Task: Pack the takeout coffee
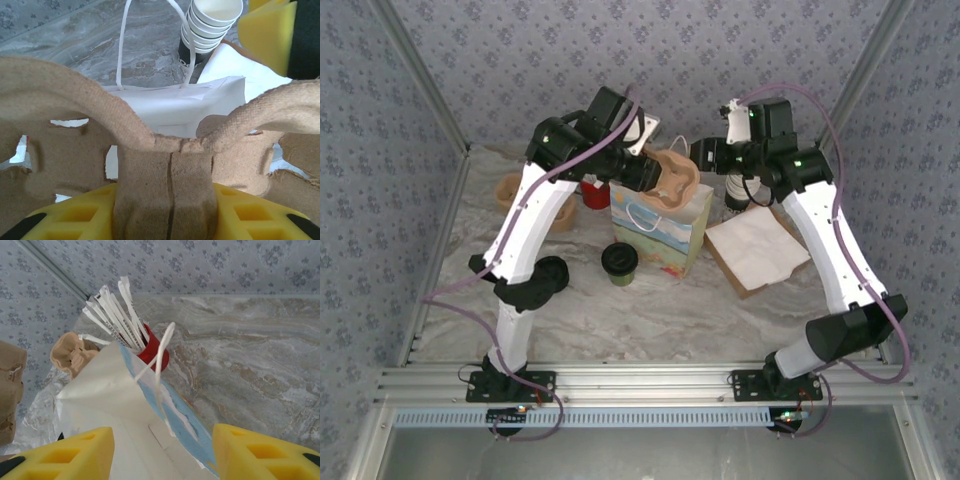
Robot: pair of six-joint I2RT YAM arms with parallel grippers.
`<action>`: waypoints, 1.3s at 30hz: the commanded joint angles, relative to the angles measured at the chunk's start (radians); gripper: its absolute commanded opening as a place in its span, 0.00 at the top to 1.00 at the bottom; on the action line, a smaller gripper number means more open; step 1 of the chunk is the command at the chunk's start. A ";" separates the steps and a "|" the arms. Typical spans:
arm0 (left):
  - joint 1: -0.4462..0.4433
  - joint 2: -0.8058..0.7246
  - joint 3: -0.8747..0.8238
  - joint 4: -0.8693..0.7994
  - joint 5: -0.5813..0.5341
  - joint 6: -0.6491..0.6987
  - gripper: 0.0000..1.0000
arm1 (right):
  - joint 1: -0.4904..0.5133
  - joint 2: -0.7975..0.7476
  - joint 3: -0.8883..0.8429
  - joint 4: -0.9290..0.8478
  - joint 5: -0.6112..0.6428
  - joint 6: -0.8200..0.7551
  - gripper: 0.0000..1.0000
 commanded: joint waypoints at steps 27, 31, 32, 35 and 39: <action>-0.027 0.140 0.082 -0.017 -0.027 -0.054 0.59 | -0.012 0.145 0.004 0.074 -0.173 0.004 0.45; -0.029 0.138 0.098 -0.014 -0.023 -0.061 0.59 | -0.002 0.165 0.010 0.081 -0.181 0.004 0.45; -0.028 0.142 0.101 -0.012 -0.019 -0.064 0.60 | 0.001 0.171 0.013 0.081 -0.184 0.004 0.45; -0.030 0.160 0.111 -0.013 -0.012 -0.066 0.60 | 0.010 0.188 0.023 0.077 -0.187 0.004 0.47; -0.030 0.173 0.111 -0.018 -0.020 -0.066 0.60 | 0.017 0.195 0.023 0.084 -0.192 0.008 0.57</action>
